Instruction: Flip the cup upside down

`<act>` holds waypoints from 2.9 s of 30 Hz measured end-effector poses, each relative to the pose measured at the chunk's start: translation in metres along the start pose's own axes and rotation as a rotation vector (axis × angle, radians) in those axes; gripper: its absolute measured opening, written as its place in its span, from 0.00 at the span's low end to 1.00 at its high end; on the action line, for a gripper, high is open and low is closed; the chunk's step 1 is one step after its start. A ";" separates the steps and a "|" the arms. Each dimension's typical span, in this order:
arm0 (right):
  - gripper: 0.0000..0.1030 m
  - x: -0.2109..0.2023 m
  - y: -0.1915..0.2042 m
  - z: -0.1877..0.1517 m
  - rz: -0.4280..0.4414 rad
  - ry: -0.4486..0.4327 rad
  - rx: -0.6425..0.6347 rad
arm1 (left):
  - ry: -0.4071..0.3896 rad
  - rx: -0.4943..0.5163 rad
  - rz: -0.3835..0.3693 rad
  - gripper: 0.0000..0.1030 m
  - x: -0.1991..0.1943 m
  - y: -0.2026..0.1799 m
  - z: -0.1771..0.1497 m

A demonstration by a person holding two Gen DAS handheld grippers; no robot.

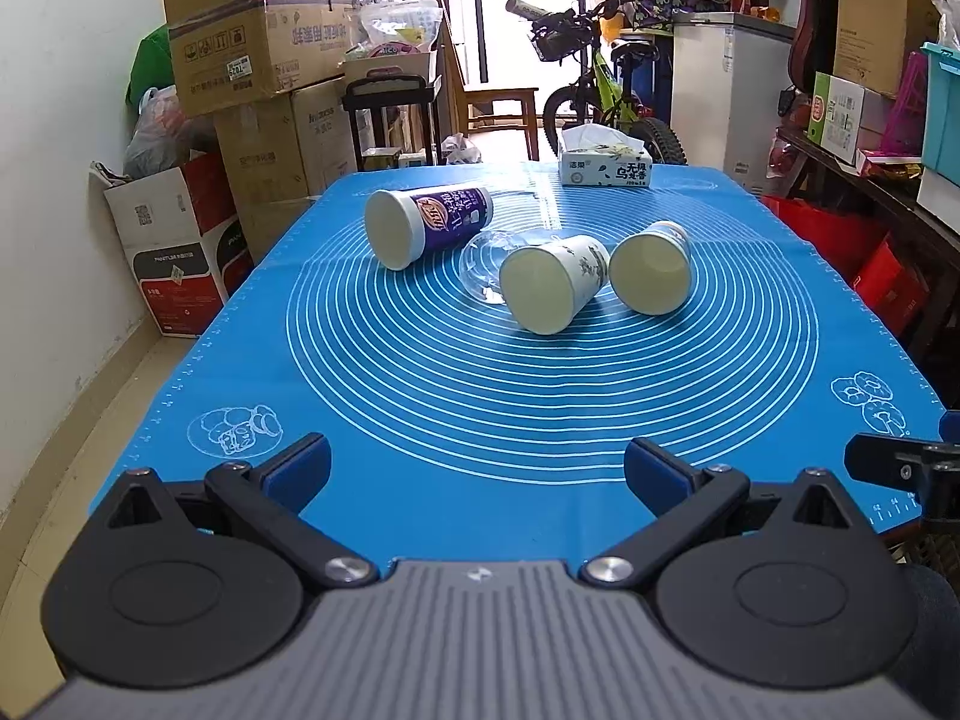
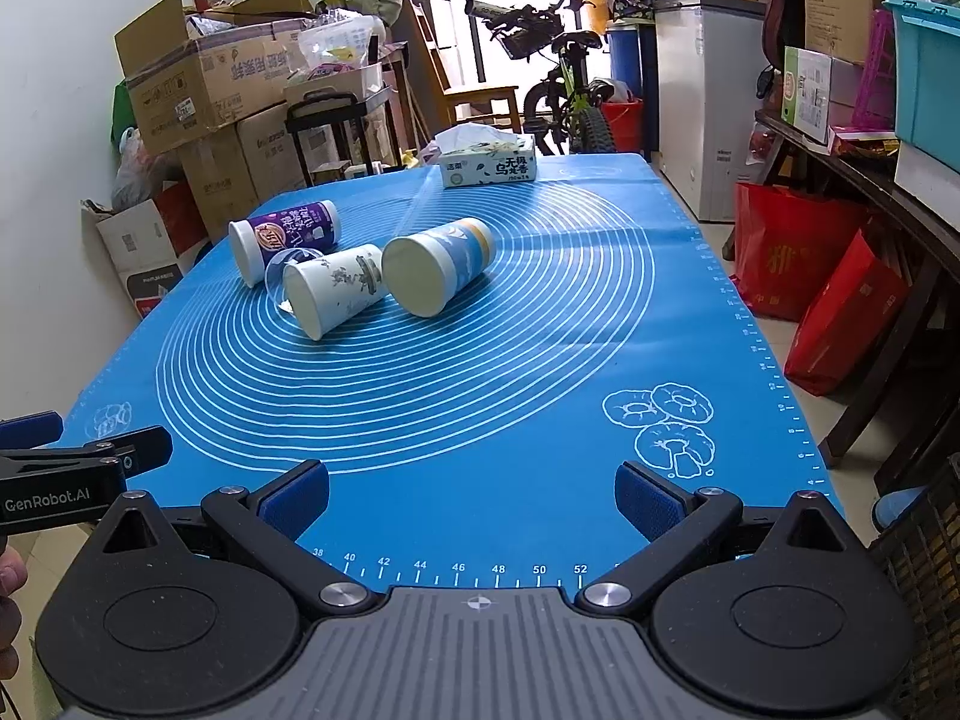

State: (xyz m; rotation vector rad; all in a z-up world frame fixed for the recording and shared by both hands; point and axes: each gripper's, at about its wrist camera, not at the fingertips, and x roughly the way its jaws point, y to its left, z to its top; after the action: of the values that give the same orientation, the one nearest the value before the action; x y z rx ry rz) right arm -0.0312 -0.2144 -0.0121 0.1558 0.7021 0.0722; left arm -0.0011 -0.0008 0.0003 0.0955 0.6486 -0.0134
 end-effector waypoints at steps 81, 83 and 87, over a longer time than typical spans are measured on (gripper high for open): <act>0.99 0.056 -0.058 0.055 -0.124 -0.030 0.026 | -0.083 0.197 -0.139 0.99 0.072 -0.070 0.066; 0.99 0.066 -0.066 0.060 -0.139 -0.022 0.033 | -0.088 0.221 -0.147 0.99 0.087 -0.081 0.074; 0.98 0.086 -0.081 0.068 -0.157 -0.006 0.059 | -0.098 0.262 -0.161 0.99 0.116 -0.100 0.088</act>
State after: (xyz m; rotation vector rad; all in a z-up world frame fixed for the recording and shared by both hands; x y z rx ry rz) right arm 0.0795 -0.2921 -0.0299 0.1564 0.7084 -0.0993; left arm 0.1400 -0.1068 -0.0086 0.2934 0.5529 -0.2578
